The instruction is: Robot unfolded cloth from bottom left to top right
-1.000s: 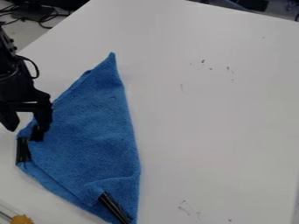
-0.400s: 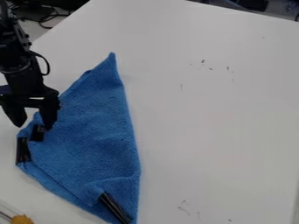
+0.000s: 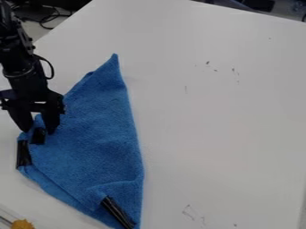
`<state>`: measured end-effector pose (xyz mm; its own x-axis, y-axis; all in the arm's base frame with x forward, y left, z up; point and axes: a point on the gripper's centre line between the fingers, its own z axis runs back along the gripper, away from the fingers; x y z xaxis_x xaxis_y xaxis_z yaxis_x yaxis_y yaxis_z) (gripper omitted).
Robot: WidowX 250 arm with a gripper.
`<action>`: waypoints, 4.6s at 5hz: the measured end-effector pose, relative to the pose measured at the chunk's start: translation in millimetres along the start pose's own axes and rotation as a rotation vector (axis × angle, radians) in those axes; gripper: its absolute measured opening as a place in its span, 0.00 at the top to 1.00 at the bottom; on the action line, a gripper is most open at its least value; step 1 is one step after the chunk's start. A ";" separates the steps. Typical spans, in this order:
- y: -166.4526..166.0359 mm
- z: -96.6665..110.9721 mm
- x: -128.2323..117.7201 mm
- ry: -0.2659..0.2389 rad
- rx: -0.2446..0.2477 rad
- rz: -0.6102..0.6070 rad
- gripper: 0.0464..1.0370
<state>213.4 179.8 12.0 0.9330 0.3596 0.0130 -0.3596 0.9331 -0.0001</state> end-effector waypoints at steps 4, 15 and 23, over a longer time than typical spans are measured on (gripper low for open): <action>-1.7 -4.6 -0.8 0.023 -0.026 -0.001 0.98; -260.3 33.6 85.6 -0.081 -0.034 -0.554 0.98; -203.4 48.7 67.5 -0.142 0.033 -0.401 0.04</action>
<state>348.9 14.0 61.6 0.9890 -0.0376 0.1434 0.0286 0.9975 0.0649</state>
